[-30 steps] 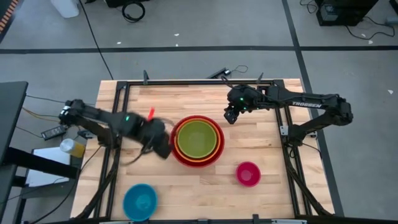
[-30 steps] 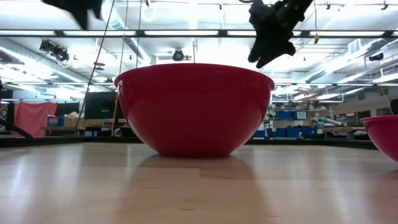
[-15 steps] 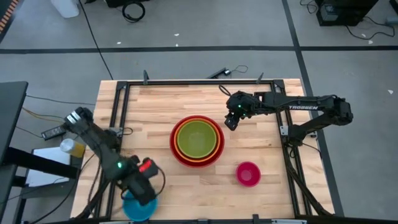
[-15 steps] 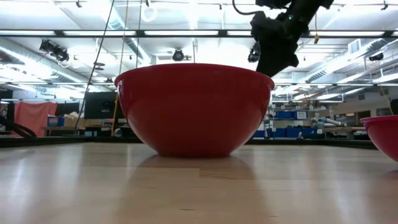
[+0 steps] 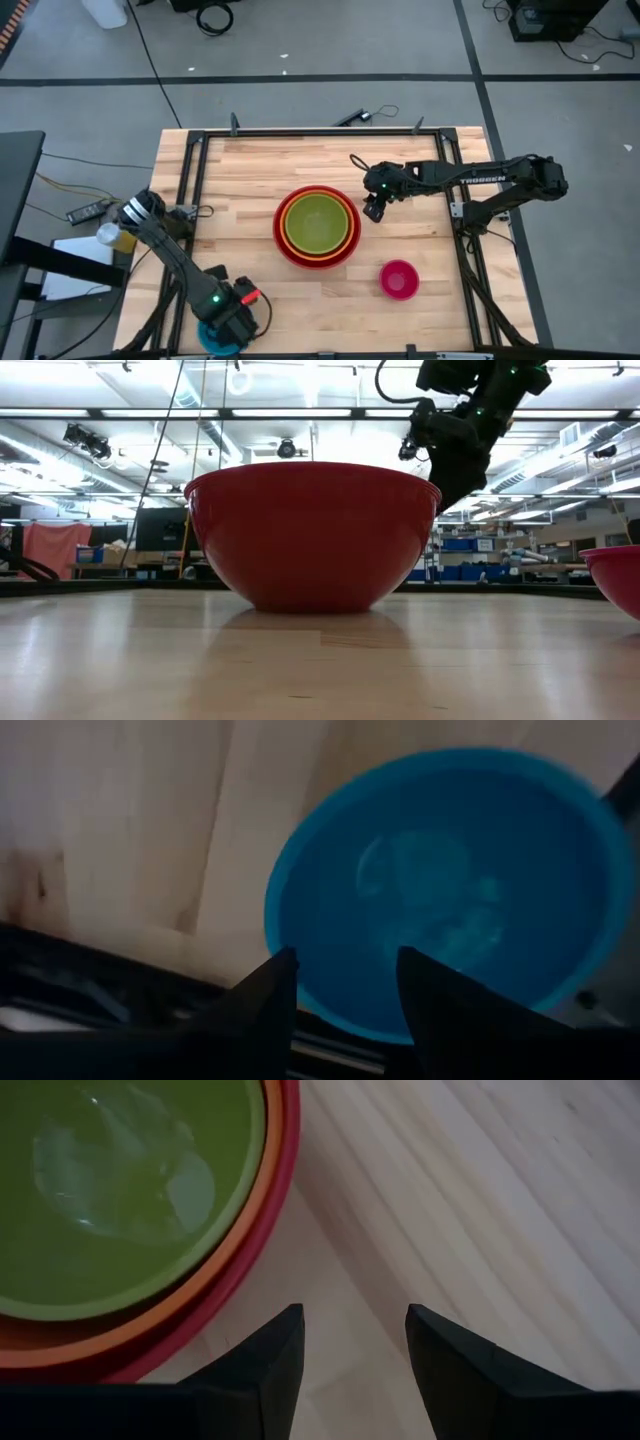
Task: Nest bowls inside each other
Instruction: Stack the blue bowl on top of the green bowl
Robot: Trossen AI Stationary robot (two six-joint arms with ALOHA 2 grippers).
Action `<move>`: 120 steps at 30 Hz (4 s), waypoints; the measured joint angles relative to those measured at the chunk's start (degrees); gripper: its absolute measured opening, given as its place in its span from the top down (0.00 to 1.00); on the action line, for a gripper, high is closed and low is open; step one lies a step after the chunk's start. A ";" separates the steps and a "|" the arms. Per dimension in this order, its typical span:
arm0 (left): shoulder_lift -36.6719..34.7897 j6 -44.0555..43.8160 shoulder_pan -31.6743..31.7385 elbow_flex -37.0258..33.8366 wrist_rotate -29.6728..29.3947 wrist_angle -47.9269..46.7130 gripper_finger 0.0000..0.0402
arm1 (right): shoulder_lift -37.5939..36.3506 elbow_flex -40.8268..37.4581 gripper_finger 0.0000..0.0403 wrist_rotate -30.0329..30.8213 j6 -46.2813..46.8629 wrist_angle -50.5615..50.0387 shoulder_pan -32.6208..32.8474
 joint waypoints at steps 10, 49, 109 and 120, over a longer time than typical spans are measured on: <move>-1.39 -9.43 -0.71 -7.02 -7.57 3.10 0.62 | 0.00 -0.13 0.54 -1.48 1.20 0.16 3.27; -8.16 -0.68 22.79 -11.98 -8.95 37.52 0.65 | 0.00 -0.15 0.54 -2.34 11.70 -2.44 10.71; -20.23 1.71 5.72 -37.33 -7.56 53.91 0.65 | 41.34 28.62 0.50 7.36 68.37 25.61 36.90; -20.23 3.65 6.10 -37.33 -11.69 57.10 0.65 | 42.32 28.67 0.42 8.94 69.61 24.75 35.04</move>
